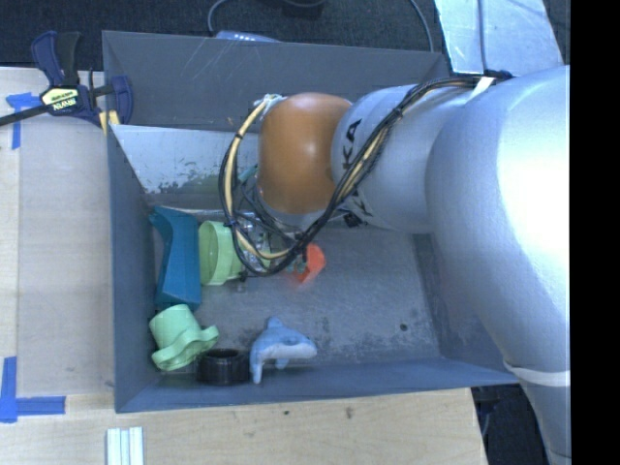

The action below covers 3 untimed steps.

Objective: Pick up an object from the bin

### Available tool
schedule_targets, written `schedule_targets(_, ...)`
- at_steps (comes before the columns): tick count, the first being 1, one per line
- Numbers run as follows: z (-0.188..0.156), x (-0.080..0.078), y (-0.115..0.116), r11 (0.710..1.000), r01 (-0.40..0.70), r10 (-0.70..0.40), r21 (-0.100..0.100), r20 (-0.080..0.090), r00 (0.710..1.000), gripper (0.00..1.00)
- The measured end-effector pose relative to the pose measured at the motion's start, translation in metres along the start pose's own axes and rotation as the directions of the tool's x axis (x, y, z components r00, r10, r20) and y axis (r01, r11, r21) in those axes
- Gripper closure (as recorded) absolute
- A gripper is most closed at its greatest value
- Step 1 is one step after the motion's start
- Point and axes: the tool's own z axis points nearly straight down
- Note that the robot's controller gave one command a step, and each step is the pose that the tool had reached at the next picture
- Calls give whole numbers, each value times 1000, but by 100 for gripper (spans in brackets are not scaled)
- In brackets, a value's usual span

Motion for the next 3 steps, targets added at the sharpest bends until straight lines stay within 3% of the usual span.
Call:
schedule_targets(1,-102,-9,3,1000,7,-7,0,3,1000,100)
schedule_targets(2,-102,-9,3,1000,6,-6,0,3,1000,100)
schedule_targets(3,-144,-11,-1,1000,-2,2,0,-3,1000,100)
